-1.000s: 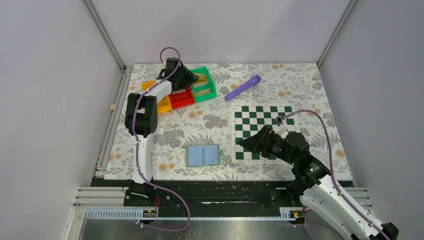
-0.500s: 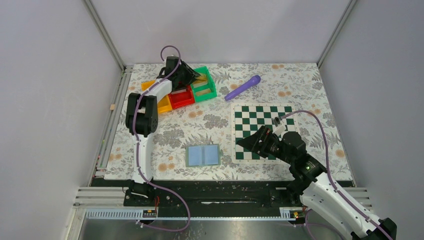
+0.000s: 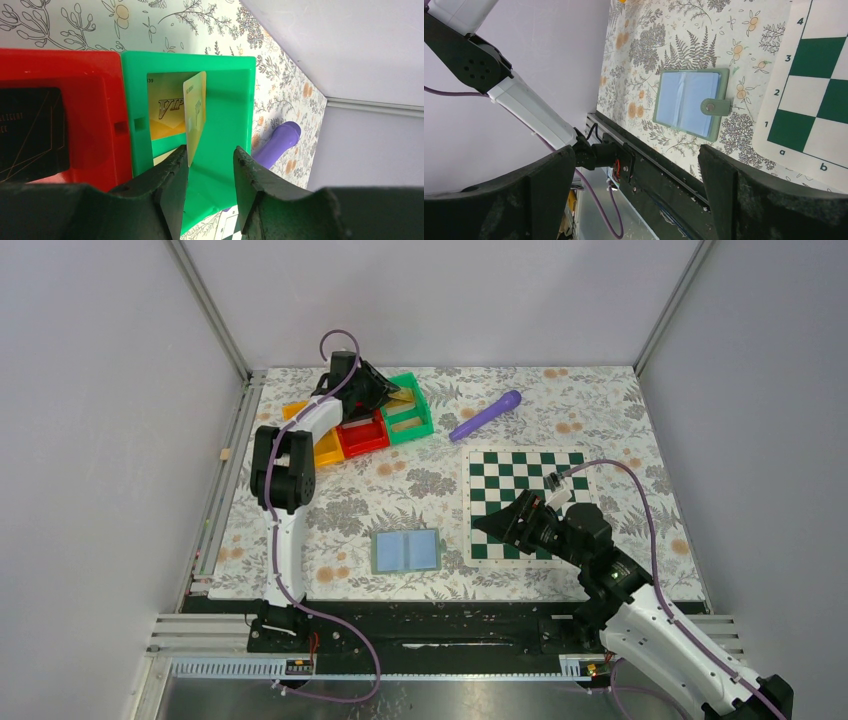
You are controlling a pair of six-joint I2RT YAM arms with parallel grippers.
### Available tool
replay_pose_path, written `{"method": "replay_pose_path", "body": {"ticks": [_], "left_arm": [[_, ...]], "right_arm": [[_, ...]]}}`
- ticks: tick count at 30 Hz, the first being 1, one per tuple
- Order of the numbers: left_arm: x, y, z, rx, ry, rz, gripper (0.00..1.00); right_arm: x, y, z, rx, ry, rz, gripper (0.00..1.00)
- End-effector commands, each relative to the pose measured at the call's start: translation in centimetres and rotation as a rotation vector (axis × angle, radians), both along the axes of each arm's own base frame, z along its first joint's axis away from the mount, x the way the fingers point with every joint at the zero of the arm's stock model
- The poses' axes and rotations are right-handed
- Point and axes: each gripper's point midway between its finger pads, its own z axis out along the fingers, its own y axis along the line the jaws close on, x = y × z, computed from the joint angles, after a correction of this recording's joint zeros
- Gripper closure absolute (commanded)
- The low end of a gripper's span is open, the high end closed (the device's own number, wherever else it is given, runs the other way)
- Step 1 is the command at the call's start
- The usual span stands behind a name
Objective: Take the credit cards out of the card holder
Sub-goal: Place the credit card in the storage box.
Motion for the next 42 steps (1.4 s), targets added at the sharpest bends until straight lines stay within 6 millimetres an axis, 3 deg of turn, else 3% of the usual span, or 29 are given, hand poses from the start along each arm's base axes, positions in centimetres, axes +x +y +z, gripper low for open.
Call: {"method": "replay_pose_path", "body": {"ticks": [1,19,26,33,41,42], "left_arm": [[0.7,1.4,2.0,0.031,-0.034,0.018,0.61],[0.4,3.0,2.3,0.131,-0.008,0.064,0.61],[0.0,2.8,1.4,0.135,0.023,0.067,0.74],[-0.1,2.4,1.0,0.099,0.034,0.113,1.00],[0.6,1.3,1.5,0.057,-0.006,0.201,1.00],[0.5,1.2,1.4,0.066,-0.006,0.211,0.96]], "right_arm": [[0.5,0.3,2.0,0.036,-0.060,0.001,0.01],[0.5,0.8,2.0,0.053,-0.056,0.020,0.01],[0.6,0.8,1.9,0.057,-0.055,0.020,0.01],[0.5,0.9,2.0,0.061,-0.058,0.024,0.01],[0.5,0.9,2.0,0.057,-0.066,0.028,0.01],[0.5,0.9,2.1,0.057,-0.069,0.031,0.01]]}}
